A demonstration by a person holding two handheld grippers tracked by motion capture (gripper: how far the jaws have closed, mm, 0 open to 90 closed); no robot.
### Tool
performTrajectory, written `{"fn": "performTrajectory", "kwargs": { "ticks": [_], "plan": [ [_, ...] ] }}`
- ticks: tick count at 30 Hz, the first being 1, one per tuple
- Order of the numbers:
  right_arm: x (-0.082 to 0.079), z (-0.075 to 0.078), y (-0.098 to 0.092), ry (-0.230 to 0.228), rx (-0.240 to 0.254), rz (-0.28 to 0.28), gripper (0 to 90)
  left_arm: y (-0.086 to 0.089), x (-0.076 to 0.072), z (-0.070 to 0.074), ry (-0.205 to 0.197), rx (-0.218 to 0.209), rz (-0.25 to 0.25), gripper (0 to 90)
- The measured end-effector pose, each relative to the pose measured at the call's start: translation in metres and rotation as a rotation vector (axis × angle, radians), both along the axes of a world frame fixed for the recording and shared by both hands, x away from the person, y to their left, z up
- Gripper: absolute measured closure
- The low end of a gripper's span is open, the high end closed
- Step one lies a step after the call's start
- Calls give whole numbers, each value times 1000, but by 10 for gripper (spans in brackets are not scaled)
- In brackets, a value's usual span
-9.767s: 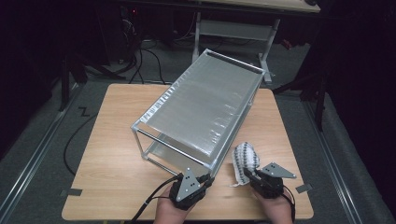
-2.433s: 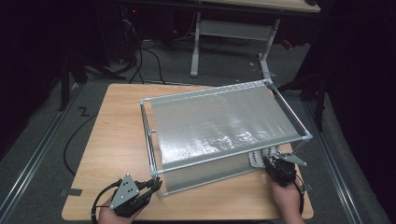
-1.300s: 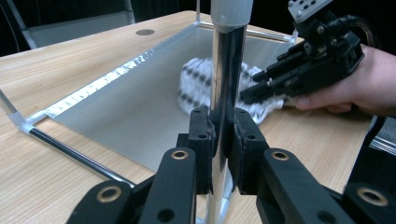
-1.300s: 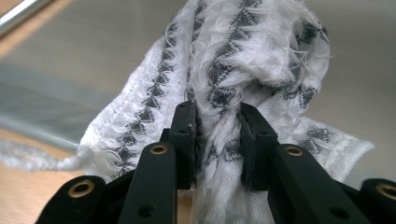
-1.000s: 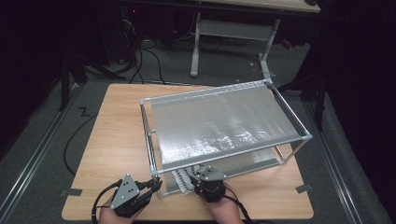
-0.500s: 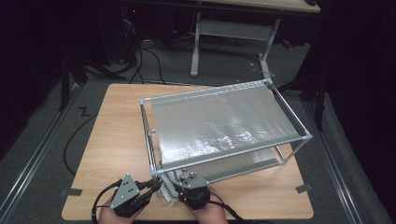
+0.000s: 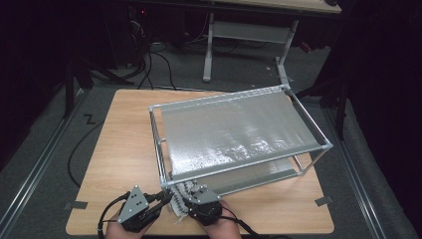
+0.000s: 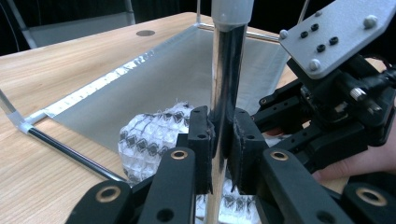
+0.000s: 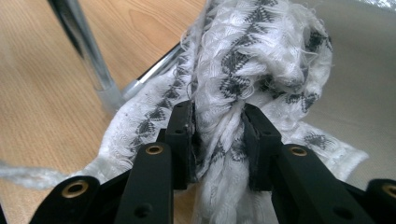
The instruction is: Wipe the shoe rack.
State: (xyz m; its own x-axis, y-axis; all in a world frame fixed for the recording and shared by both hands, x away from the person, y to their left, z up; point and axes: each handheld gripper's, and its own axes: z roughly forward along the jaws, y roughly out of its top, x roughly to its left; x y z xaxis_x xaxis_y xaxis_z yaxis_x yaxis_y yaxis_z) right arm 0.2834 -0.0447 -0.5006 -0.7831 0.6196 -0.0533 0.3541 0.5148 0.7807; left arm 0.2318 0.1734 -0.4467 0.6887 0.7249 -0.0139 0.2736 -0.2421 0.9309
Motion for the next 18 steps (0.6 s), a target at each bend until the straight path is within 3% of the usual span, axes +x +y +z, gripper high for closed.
{"fn": "performTrajectory", "kwargs": {
  "ticks": [18],
  "plan": [
    [18, 0, -33, 9, -27, -112, 678, 0, 2, 0, -7, -1, -12, 804]
  ]
}}
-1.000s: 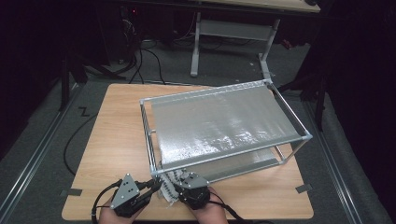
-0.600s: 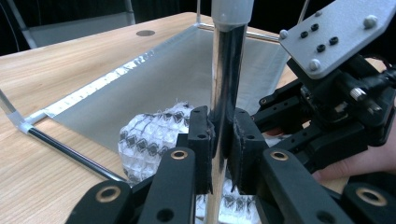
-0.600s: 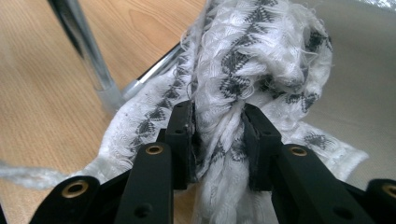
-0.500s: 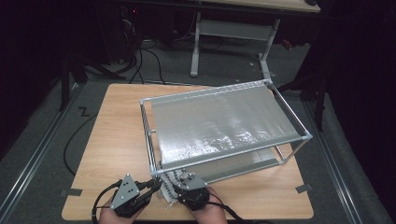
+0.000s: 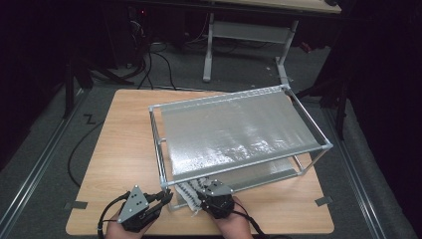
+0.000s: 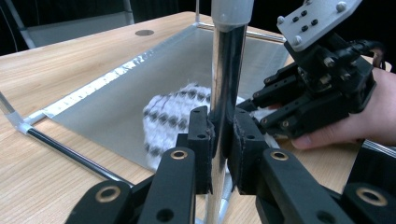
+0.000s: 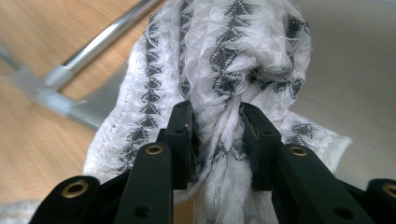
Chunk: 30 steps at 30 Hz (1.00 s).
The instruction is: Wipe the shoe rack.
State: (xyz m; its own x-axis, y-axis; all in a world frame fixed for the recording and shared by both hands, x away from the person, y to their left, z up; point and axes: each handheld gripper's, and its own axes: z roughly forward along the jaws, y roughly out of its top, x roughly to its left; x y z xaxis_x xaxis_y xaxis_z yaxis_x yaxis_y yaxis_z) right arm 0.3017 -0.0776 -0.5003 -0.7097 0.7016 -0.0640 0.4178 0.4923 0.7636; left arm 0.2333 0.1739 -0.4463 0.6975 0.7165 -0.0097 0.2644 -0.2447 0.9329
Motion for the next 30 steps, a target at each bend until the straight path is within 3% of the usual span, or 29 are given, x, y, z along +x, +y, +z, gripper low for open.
{"fn": "performTrajectory", "kwargs": {
  "ticks": [10, 16, 19, 22, 27, 30],
  "plan": [
    [18, -1, -38, -15, -30, -94, 672, 0, 0, 0, 1, 0, -3, 804],
    [32, 0, -71, 21, -7, -193, 666, 0, -1, 0, 14, 2, 4, 803],
    [41, 1, -91, -1, -26, -222, 666, 0, -1, 0, 14, 2, 3, 803],
    [46, 2, -107, 27, -6, -305, 665, 0, -1, 0, 14, 2, 3, 803],
    [56, 1, -141, -1, -16, -367, 666, 0, 1, 0, 3, 1, -4, 803],
    [59, 2, -156, 6, -8, -422, 665, 0, 0, 0, 3, 2, -5, 803]
  ]
}}
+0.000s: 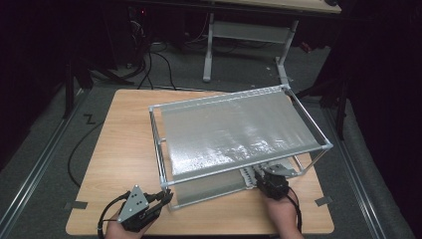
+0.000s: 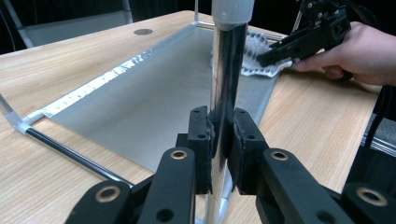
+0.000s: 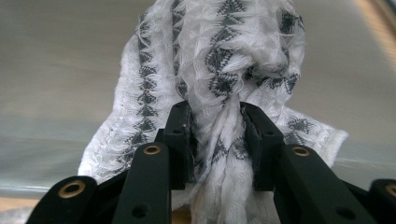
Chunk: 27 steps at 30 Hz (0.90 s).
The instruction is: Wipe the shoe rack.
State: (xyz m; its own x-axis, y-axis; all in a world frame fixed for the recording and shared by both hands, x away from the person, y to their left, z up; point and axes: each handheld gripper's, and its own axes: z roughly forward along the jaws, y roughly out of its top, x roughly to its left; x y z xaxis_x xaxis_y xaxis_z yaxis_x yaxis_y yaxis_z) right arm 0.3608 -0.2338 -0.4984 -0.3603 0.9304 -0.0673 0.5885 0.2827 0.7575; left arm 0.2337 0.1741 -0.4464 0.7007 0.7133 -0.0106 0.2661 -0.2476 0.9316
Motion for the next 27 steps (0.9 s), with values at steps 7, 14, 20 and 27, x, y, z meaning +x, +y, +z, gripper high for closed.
{"fn": "performTrajectory", "kwargs": {
  "ticks": [7, 14, 20, 27],
  "plan": [
    [8, 2, -36, -25, -34, -89, 663, 0, 0, 0, 1, 2, 0, 802],
    [13, 3, -65, -46, -58, -202, 658, 0, 0, 0, 2, 3, -1, 803],
    [15, 0, -76, -61, -37, -246, 659, 0, 1, 0, 4, 2, -1, 803],
    [21, -2, -70, -53, -38, -229, 655, 0, 0, -1, 19, 2, 5, 802]
  ]
}}
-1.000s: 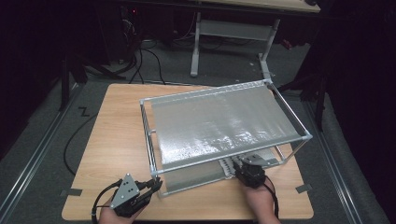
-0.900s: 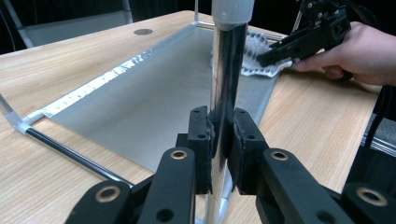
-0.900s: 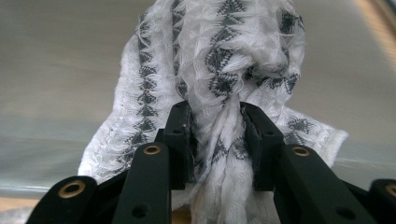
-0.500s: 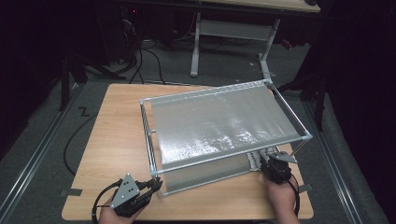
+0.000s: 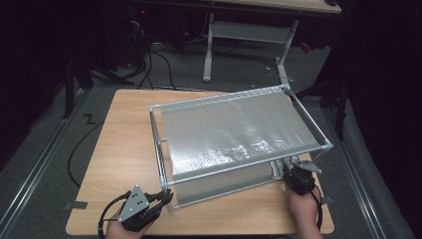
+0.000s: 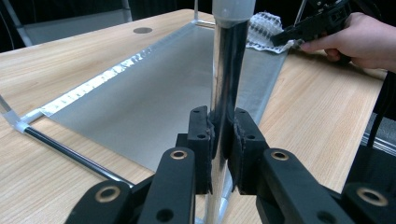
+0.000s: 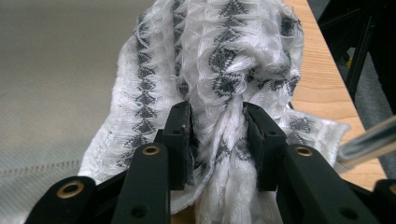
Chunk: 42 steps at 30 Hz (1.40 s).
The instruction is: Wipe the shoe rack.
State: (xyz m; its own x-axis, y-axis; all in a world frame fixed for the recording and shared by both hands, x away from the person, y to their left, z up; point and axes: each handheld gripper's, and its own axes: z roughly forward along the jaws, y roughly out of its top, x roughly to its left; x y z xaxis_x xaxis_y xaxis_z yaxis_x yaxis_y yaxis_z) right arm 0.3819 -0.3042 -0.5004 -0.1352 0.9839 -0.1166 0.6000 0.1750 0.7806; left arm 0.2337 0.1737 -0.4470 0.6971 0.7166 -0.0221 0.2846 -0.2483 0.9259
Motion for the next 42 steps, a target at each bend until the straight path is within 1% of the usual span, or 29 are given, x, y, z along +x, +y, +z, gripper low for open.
{"fn": "performTrajectory", "kwargs": {
  "ticks": [2, 3, 4, 5, 6, 7, 8, 9, 10, 12, 14, 16, 21, 25, 27, 30, 32, 34, 35, 36, 39, 42],
  "plan": [
    [-1, 0, 3, 5, 14, -4, 654, 0, 0, 0, 1, 0, 0, 802],
    [0, 0, 3, 0, 7, 13, 655, 0, 1, 0, -11, 0, -6, 802],
    [-1, 0, 4, 1, 9, 21, 654, 0, 1, 0, 0, 1, 0, 802],
    [-1, -1, 6, 1, 9, 29, 654, 0, 0, 0, 2, 1, 0, 802],
    [-2, -1, 9, 7, 17, 25, 653, -1, 1, 0, -10, 1, -6, 802],
    [-2, -1, 9, 4, 2, 44, 654, -1, 1, 0, -9, 0, -6, 802],
    [-3, -1, 11, 3, -2, 58, 654, -1, 1, 0, -9, 1, -6, 803],
    [-4, -1, 14, 13, 11, 48, 656, -1, 1, 0, -9, 2, -5, 803],
    [-4, -1, 15, 2, -12, 82, 656, -1, 1, 0, -10, 3, -4, 803],
    [-6, -1, 21, 5, -10, 102, 660, -1, 1, 0, -10, 5, -4, 804],
    [-7, -1, 26, 4, -26, 130, 663, -1, 1, 0, -10, 6, -3, 805],
    [-9, -1, 33, 8, -29, 147, 664, -1, 1, 0, -11, 7, -4, 805],
    [-16, -2, 51, 6, -41, 216, 656, -1, 1, 0, -13, 11, -4, 805],
    [-23, -1, 71, 22, -23, 275, 657, -1, 1, 1, -13, 13, -5, 805],
    [-26, -2, 81, 24, -26, 317, 658, -1, 1, 1, -12, 14, -5, 805],
    [-31, -2, 99, 23, -36, 360, 660, -1, 1, 1, -13, 14, -6, 805],
    [-35, -2, 109, 34, -24, 374, 661, -1, 1, 1, -13, 14, -6, 805],
    [-38, -3, 120, 31, -24, 418, 662, -1, 1, 1, -14, 15, -7, 805],
    [-40, -2, 127, 33, -22, 435, 662, -1, 1, 1, -14, 15, -8, 805],
    [-42, -2, 133, 36, -21, 449, 662, -1, 1, 1, -3, 16, -2, 805],
    [-49, -2, 155, 40, -10, 501, 662, -1, 0, 1, -4, 16, -1, 805],
    [-57, -2, 177, 38, -18, 559, 665, -1, 0, 0, -4, 14, 1, 805]
  ]
}}
